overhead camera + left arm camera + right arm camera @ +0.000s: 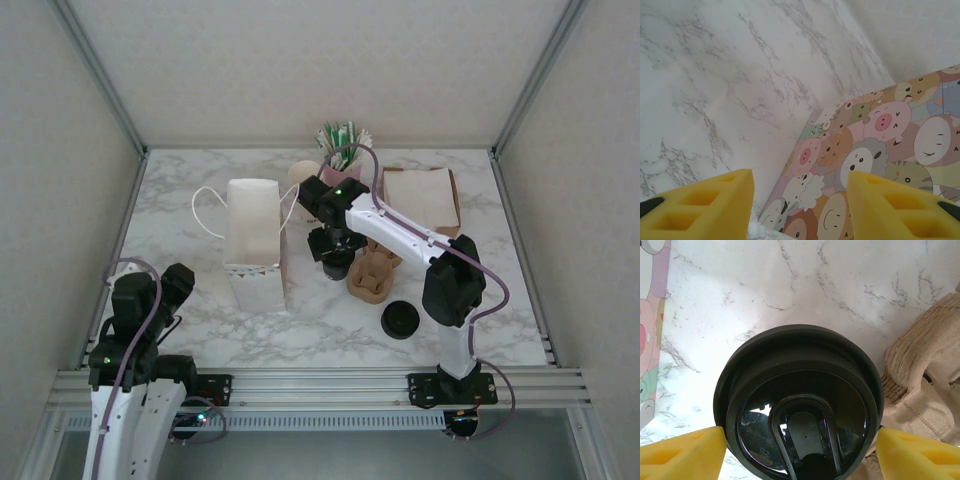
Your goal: Pack the takeout coffee
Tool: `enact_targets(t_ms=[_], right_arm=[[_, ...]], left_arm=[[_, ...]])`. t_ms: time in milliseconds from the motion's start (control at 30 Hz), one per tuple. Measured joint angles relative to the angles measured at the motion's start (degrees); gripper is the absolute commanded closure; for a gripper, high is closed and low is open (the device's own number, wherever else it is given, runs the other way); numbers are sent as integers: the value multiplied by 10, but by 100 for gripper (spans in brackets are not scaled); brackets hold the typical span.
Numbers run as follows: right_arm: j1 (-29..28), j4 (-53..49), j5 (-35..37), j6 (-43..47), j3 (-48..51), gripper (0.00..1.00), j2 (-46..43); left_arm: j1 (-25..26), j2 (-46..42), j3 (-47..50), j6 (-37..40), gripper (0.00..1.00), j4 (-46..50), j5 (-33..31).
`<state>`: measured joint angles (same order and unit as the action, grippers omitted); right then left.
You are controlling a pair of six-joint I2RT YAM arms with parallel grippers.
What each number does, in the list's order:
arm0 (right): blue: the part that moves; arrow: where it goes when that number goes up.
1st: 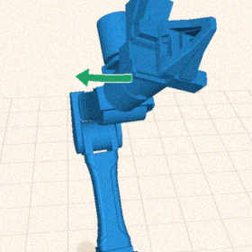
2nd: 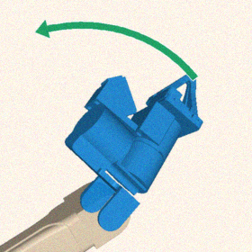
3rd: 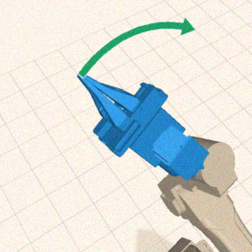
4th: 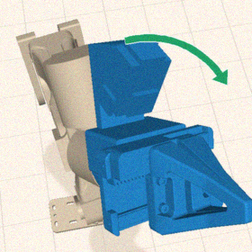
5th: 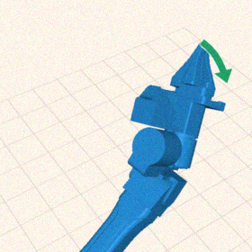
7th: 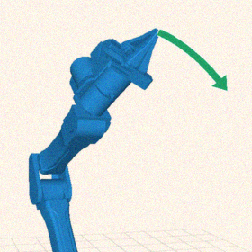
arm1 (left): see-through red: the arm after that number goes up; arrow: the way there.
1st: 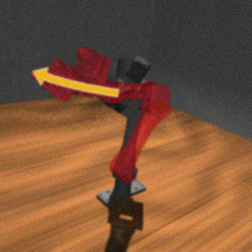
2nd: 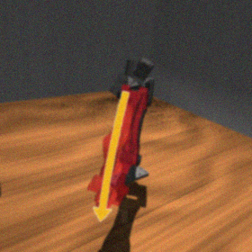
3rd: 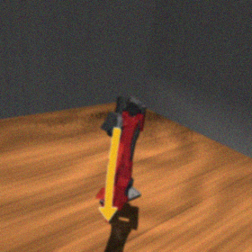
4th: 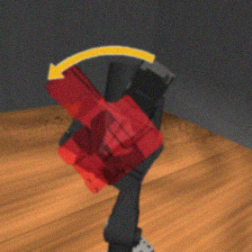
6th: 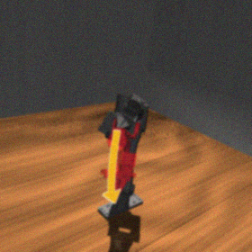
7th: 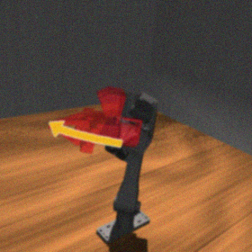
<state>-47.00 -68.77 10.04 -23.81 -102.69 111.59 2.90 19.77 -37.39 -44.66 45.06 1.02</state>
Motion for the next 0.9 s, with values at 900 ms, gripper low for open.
enact_targets(t_ms=[900], right_arm=[[99, 30, 30, -190, 183, 53, -243]], left_arm=[[0, 13, 0, 0, 49, -15, 0]])
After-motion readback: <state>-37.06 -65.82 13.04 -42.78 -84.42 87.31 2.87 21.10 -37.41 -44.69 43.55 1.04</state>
